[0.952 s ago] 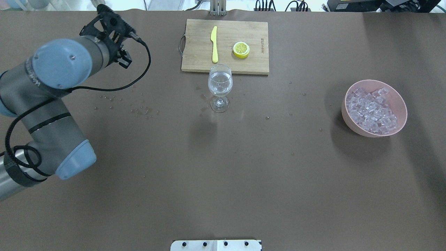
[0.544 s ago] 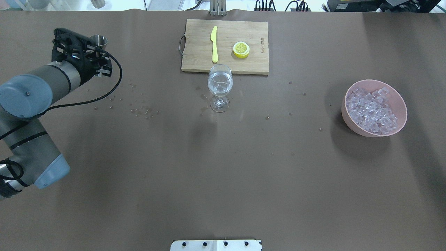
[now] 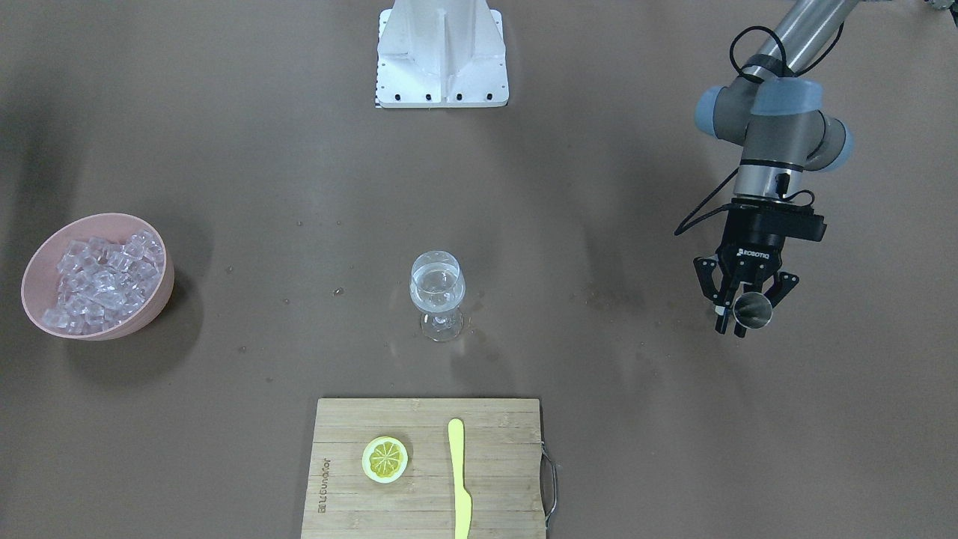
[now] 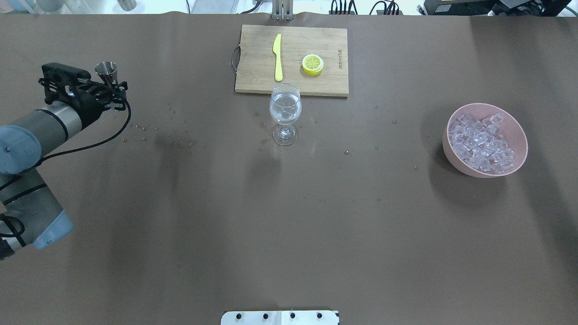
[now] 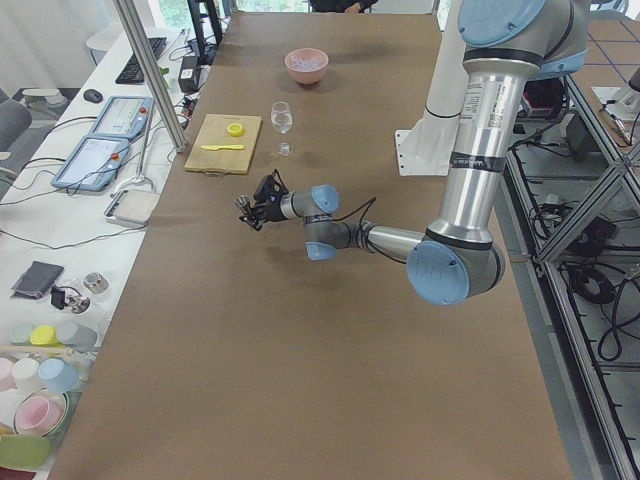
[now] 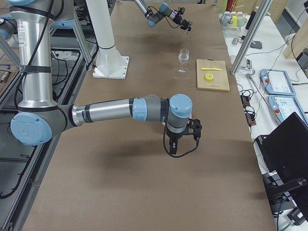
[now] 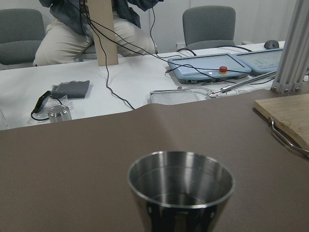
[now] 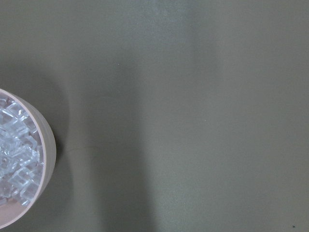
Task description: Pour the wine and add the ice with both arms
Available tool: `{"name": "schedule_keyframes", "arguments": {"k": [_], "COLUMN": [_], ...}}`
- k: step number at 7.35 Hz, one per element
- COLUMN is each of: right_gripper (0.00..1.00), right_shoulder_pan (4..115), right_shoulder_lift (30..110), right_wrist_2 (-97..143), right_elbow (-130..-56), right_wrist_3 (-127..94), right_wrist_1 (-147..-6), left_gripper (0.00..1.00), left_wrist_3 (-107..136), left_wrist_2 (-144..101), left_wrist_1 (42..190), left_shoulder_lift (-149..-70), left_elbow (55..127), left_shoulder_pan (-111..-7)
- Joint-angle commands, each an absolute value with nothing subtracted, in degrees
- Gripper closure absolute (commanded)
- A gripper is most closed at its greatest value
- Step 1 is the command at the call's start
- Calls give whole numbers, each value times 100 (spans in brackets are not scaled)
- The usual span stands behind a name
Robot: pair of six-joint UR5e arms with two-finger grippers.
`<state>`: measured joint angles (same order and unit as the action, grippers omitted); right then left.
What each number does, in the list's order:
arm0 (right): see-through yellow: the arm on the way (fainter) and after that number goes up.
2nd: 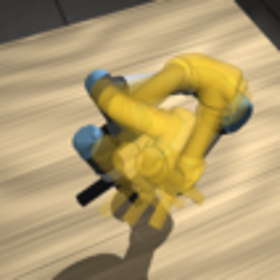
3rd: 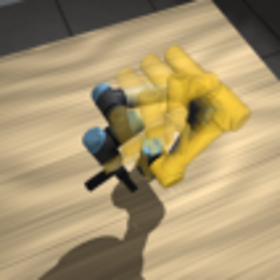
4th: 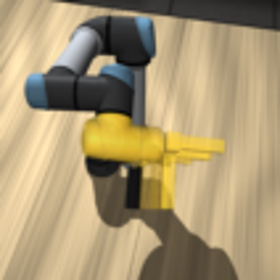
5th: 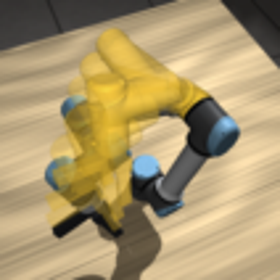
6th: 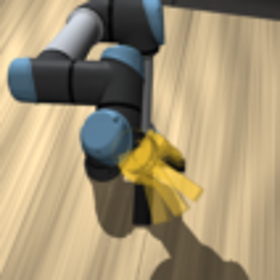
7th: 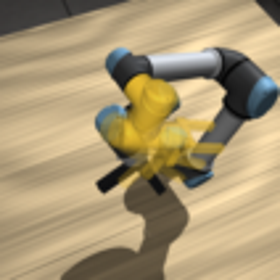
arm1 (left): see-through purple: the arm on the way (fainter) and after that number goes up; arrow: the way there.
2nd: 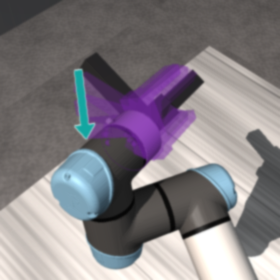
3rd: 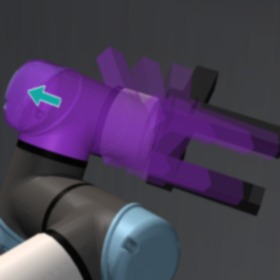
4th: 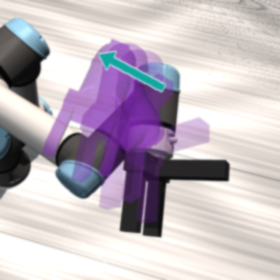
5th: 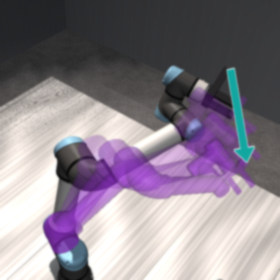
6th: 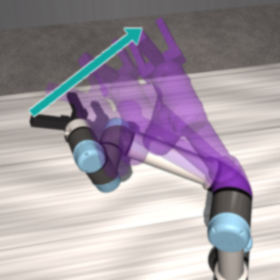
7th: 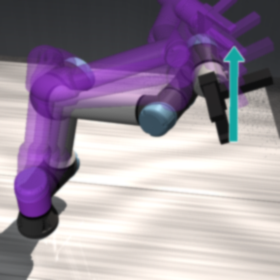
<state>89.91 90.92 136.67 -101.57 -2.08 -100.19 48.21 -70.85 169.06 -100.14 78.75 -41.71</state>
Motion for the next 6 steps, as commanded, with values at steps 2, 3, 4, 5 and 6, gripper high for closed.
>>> {"name": "schedule_keyframes", "arguments": {"k": [2,3,4,5,6], "right_gripper": [0,0,0,0,0], "right_shoulder_pan": [8991,8991,8991,8991,8991], "right_shoulder_lift": [9097,9105,9123,9132,9132], "right_wrist_2": [13667,13676,13676,13676,13667], "right_elbow": [-10169,-10169,-10169,-10169,-10160], "right_wrist_3": [-211,-211,-211,-211,-202], "right_wrist_1": [-10020,-10020,-10020,-10020,-10020], "left_gripper": [100,100,100,100,100], "left_wrist_3": [5210,5308,5657,5678,5634], "left_wrist_2": [-6374,-6337,-5998,-5751,-5548], "left_wrist_1": [17550,17569,17569,17552,17473], "left_shoulder_lift": [-10028,-10028,-10028,-10072,-10090], "left_elbow": [7358,7356,7365,7400,7366], "left_shoulder_pan": [-4114,-4035,-3851,-3632,-3465]}}
